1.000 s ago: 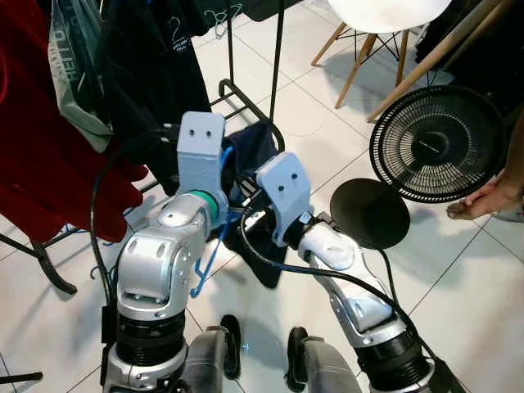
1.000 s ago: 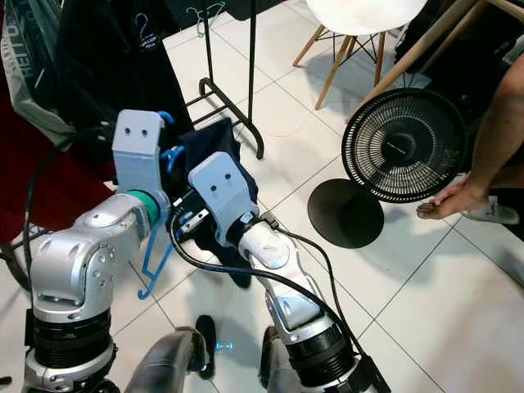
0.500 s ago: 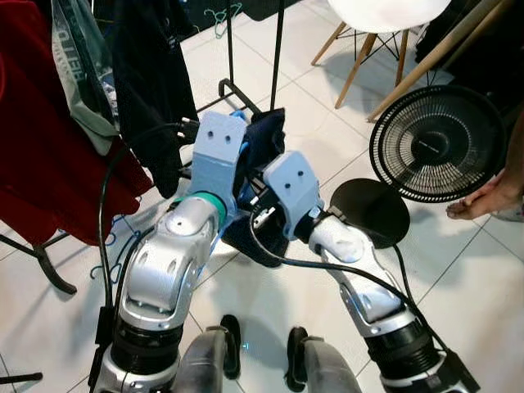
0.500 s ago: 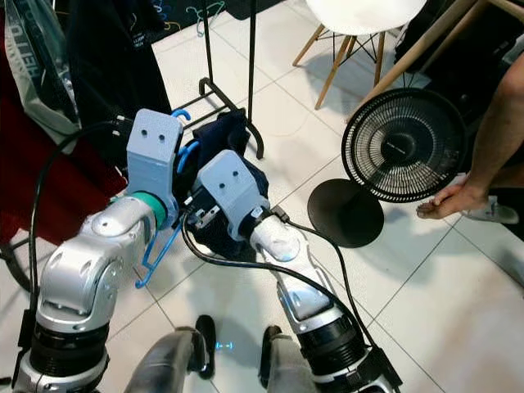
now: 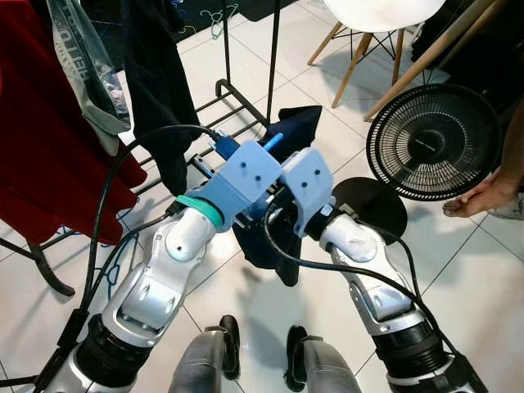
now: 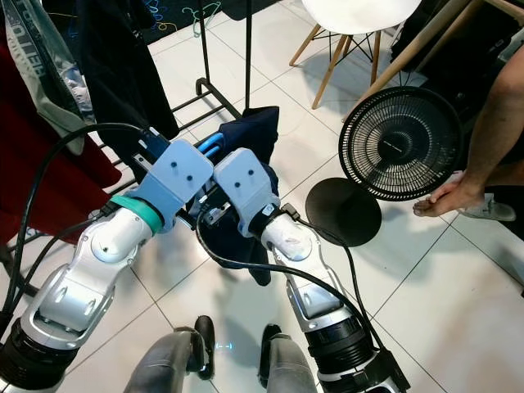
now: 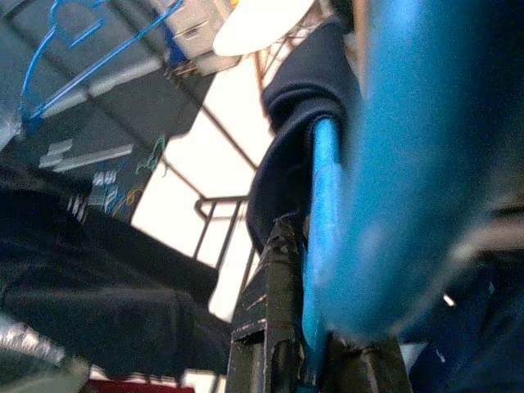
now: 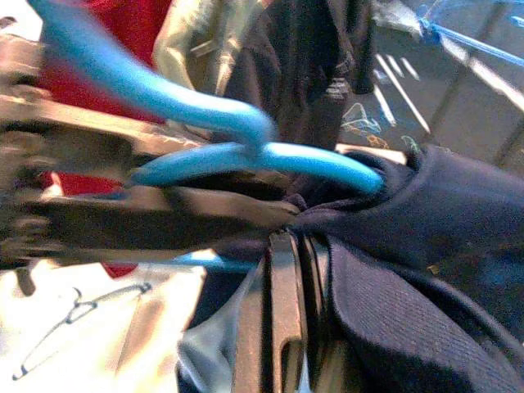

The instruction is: Hang hanger

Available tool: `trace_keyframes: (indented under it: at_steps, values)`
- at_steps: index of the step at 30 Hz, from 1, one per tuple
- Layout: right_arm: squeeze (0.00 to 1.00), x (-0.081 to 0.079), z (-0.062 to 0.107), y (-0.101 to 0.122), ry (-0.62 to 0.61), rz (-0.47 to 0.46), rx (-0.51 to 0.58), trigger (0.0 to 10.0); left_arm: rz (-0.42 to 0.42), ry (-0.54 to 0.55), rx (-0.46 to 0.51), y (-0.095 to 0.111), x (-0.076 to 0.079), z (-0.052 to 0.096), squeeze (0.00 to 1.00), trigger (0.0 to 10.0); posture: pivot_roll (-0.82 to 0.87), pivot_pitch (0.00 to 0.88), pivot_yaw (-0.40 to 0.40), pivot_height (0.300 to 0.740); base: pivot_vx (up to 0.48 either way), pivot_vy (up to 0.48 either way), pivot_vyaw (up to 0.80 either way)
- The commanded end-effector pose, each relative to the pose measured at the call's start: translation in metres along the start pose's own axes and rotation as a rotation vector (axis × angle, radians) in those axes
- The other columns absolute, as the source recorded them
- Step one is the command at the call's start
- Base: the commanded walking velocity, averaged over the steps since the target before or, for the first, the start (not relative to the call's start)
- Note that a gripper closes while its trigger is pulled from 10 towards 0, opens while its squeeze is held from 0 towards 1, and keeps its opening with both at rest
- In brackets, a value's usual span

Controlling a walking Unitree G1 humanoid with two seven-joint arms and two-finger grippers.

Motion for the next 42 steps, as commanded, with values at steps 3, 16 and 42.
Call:
trace_keyframes:
  at_steps: [3, 16, 42]
  values:
    - [0.00, 0.016, -0.003, 0.012, -0.076, -0.034, 0.058, 10.0, -0.047, -0.170, 0.041, -0.002, 0.030, 0.008, 0.00, 10.0, -0.01, 0.181, 0.043, 0.740, 0.000, 0.000, 0.00]
    - [0.00, 0.050, -0.001, 0.010, -0.348, -0.580, 0.153, 10.0, 0.285, 0.113, 0.141, 0.013, -0.014, 0.009, 0.00, 10.0, 0.00, 0.190, 0.047, 0.740, 0.000, 0.000, 0.00]
    - [0.00, 0.079, 0.010, 0.020, -0.469, -1.046, 0.361, 10.0, 0.039, 0.713, -0.202, -0.055, -0.086, 0.020, 0.00, 10.0, 0.00, 0.189, 0.052, 0.740, 0.000, 0.000, 0.00]
Point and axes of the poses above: a point about 5 cm out from each wrist's last joint towards the gripper, its own z axis pointing back from the gripper into the wrist, its own y axis along the axis of the wrist's last joint, x = y × z, the point moved 3 cm from there along -z, pointing out of the wrist towards the gripper, and after that the axes turned 1 degree about -z, right-handed, at the moved point
